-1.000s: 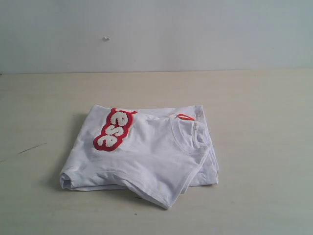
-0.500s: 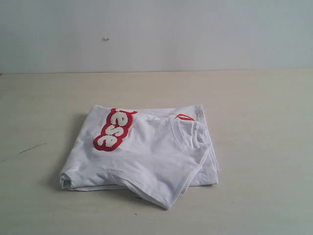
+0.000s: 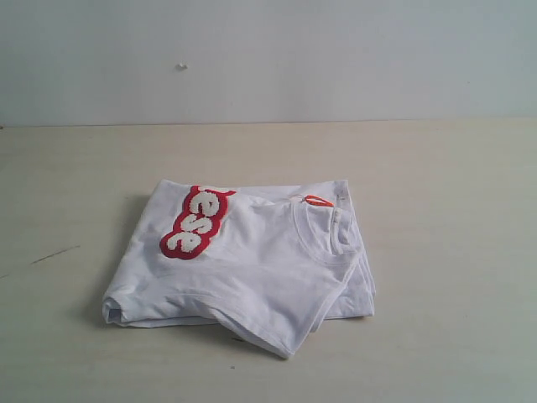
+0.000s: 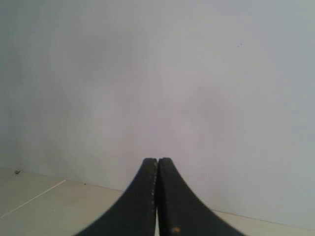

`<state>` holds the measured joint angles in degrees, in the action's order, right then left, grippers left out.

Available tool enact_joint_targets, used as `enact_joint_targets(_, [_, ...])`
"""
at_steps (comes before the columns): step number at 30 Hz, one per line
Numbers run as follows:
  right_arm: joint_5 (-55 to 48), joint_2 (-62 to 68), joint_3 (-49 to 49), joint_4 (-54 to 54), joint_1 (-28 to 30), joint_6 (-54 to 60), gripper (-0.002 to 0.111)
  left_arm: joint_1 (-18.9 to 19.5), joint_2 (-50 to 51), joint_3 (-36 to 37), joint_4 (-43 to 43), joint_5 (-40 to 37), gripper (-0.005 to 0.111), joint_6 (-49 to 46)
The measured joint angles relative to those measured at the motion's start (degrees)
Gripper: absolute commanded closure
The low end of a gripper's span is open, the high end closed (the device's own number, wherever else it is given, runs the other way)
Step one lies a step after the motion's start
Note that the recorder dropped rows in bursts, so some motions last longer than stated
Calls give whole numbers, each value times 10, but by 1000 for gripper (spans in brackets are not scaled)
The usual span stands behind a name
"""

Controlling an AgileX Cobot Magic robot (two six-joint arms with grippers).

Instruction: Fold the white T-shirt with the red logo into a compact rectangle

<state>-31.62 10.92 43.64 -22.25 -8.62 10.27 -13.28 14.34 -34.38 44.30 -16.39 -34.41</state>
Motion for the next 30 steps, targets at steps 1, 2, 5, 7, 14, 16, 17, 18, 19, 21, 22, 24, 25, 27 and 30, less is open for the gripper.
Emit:
enact_joint_targets(1, [0,0,0,0,0,0,108,0,-1,0,-13,0,107,0])
enact_joint_targets(2, [0,0,0,0,0,0,108,0,-4,0,-24,-1,107,2])
enact_joint_targets(5, [0,0,0,0,0,0,108,0,-22,7,-178,1,107,164])
enact_joint_targets(7, [0,0,0,0,0,0,108,0,-42,24,-278,29,107,291])
enact_joint_targets(14, [0,0,0,0,0,0,108,37,-103,53,-341,87,107,372])
enact_joint_targets(16, [0,0,0,0,0,0,108,64,-114,53,-344,87,107,377])
enact_joint_targets(17, [0,0,0,0,0,0,108,80,-120,53,-347,87,107,381])
enact_joint_targets(18, [0,0,0,0,0,0,108,94,-126,53,-348,86,107,386])
enact_joint_targets(19, [0,0,0,0,0,0,108,107,-130,53,-351,85,107,393])
enact_joint_targets(21, [0,0,0,0,0,0,108,128,-138,53,-360,84,107,414])
enact_joint_targets(22, [0,0,0,0,0,0,108,131,-141,53,-367,84,107,427])
enact_joint_targets(24, [0,0,0,0,0,0,108,137,-141,53,-392,84,107,463])
enact_joint_targets(25, [0,0,0,0,0,0,108,137,-141,53,-408,83,107,486])
enact_joint_targets(27, [-1,0,0,0,0,0,108,137,-141,53,-443,83,107,534])
enact_joint_targets(30, [-1,0,0,0,0,0,108,137,-141,57,-513,85,107,612])
